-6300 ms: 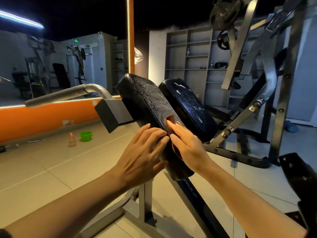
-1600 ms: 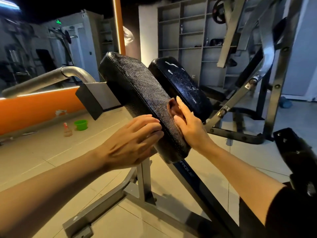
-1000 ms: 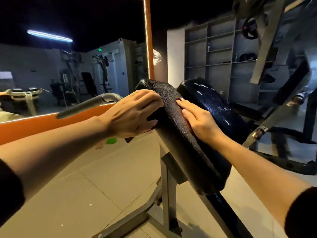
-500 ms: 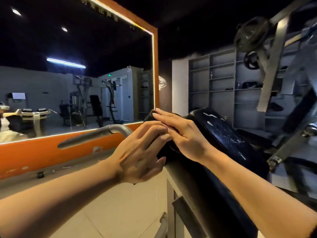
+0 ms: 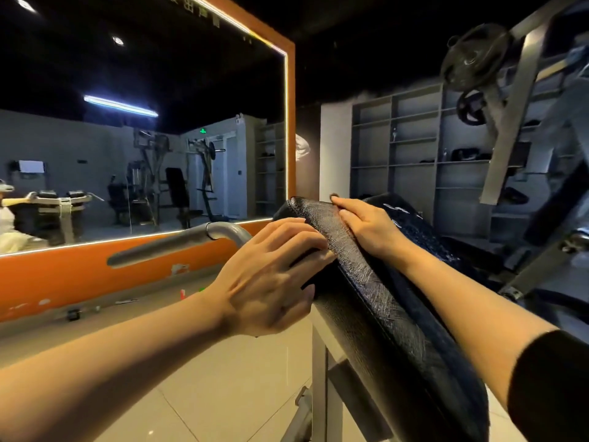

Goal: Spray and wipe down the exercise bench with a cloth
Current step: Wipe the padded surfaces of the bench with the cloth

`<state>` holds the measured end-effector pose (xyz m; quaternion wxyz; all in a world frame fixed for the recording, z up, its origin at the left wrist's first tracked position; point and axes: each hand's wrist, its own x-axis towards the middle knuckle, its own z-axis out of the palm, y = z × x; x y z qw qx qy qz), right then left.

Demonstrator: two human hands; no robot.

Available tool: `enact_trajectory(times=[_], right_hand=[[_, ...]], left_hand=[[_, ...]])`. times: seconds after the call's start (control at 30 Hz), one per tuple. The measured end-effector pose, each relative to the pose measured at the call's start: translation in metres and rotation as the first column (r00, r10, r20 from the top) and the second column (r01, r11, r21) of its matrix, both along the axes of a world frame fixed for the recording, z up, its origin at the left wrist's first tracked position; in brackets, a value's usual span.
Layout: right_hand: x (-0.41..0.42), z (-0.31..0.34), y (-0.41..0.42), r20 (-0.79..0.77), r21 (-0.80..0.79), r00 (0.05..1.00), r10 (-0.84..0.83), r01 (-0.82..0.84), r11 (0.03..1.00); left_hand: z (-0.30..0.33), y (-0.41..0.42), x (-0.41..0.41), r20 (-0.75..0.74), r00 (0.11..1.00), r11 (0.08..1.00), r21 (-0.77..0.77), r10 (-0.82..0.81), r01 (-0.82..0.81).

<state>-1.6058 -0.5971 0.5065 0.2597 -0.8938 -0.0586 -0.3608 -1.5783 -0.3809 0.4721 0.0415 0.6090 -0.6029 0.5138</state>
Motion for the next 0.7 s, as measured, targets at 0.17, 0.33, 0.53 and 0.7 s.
enact_trajectory(times=[0.17, 0.33, 0.53, 0.7], right_hand=[[-0.016, 0.000, 0.045, 0.065, -0.218, 0.955, 0.288, -0.268, 0.938], [-0.005, 0.003, 0.016, 0.043, -0.044, 0.995, 0.089, -0.088, 0.995], [-0.027, -0.015, 0.033, 0.077, -0.252, 0.949, 0.306, -0.278, 0.927], [0.000, -0.019, -0.021, 0.043, 0.020, 0.999, -0.004, 0.003, 1.000]], left_hand=[[-0.003, 0.001, 0.001, 0.057, 0.998, 0.997, -0.063, -0.030, 0.033], [-0.003, 0.003, -0.001, 0.073, 0.997, 0.999, -0.035, 0.002, 0.001], [-0.002, 0.002, -0.001, 0.088, 0.996, 1.000, -0.023, 0.019, -0.017], [-0.002, 0.003, 0.002, 0.057, 0.998, 0.999, 0.008, 0.040, -0.040]])
